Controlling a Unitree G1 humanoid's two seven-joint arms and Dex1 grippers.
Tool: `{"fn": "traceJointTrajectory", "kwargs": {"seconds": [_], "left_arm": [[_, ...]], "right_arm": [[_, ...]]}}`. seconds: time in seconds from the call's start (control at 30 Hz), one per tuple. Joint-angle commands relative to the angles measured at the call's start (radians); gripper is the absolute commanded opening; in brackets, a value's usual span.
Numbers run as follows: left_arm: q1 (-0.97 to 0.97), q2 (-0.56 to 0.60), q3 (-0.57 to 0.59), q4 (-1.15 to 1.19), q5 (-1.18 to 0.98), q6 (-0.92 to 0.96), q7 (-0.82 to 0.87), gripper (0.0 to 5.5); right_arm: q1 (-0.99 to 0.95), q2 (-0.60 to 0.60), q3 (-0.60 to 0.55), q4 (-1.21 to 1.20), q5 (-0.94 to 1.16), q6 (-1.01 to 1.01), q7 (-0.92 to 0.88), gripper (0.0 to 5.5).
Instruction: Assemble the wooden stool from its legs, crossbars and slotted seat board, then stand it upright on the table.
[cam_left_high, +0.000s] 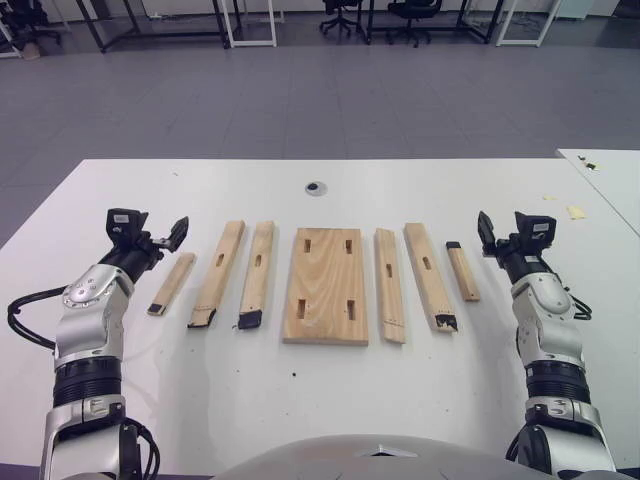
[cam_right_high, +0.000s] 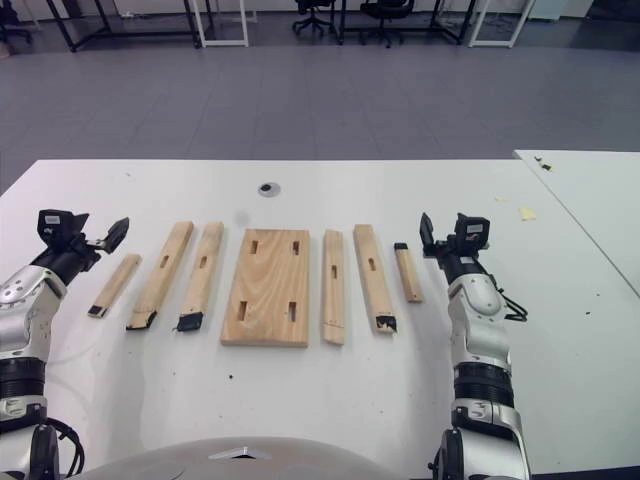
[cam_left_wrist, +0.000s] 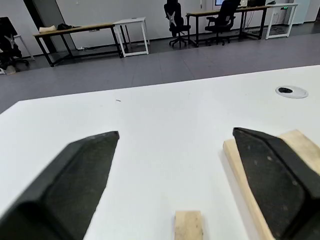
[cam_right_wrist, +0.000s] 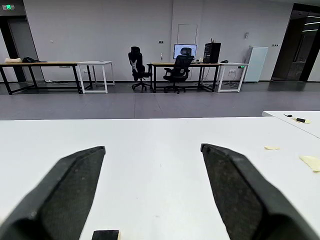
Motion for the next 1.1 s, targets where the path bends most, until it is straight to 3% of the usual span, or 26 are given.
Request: {"fn": "traceJointTrajectory", "kwargs": {"seconds": [0.03, 0.2, 0.6, 0.8, 0.87, 1.0, 1.1], "left_arm": [[0.073, 0.055, -0.023, 0.076, 0.021, 0.080, -0.063, 4.21], [0.147, 0.093, -0.057, 0.112, 0.053, 0.116, -0.112, 3.55], [0.246, 0.118, -0.062, 0.002, 0.023, 0.234, -0.188, 1.33], [0.146, 0.054, 0.005, -0.050, -0.055, 0.146, -0.152, 1.30], [-0.028, -0.032, 0.028, -0.182, -0.200, 0.143, -0.145, 1.30], [-0.252, -0.179, -0.242, -0.316, -0.142, 0.063, -0.207, 1.30], [-0.366, -0.246, -0.339, -0.281, -0.093, -0.003, -0.221, 1.30]], "right_arm": [[-0.024, 0.003, 0.008, 0.017, -0.010, -0.005, -0.005, 3.58], [-0.017, 0.005, 0.013, 0.020, -0.019, 0.000, -0.007, 3.58], [0.026, 0.025, 0.036, -0.015, -0.041, 0.015, -0.026, 3.58], [-0.021, 0.018, 0.044, -0.062, -0.001, 0.089, 0.006, 3.58], [-0.106, 0.045, 0.056, -0.174, 0.133, 0.243, 0.051, 3.58], [-0.329, 0.214, 0.032, -0.363, 0.562, 0.562, -0.031, 3.58], [-0.452, 0.322, 0.013, -0.430, 0.798, 0.664, -0.149, 3.58]]}}
